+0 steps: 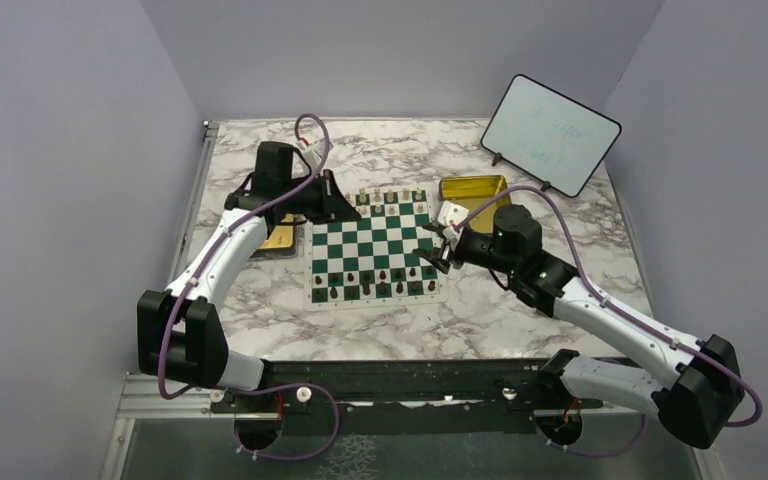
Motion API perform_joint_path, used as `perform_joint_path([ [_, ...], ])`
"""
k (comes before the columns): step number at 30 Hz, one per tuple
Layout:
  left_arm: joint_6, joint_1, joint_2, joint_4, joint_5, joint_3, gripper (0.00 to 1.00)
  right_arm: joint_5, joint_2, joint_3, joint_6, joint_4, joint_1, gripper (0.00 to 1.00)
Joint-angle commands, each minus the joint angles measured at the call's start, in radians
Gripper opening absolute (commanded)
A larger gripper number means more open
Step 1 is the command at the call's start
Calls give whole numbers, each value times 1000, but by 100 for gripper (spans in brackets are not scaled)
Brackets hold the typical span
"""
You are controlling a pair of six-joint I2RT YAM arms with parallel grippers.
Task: Set up the chess pieces on the board
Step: Place the chess piece on the chessboard.
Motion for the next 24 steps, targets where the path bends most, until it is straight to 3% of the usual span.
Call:
perform_joint_path([
  [1,23,-91,-43,13,172,-39,0,-122,58,-4,-204,132,1,55],
  [4,29,-129,-36,12,214,-57,0,-160,107,-10,-285,197,0,55],
  [11,48,-167,-41,12,274,-77,0,-277,208,59,-533,88,2,55],
  [24,61,-199,18,5,290,-71,0,-301,289,120,-680,34,23,55],
])
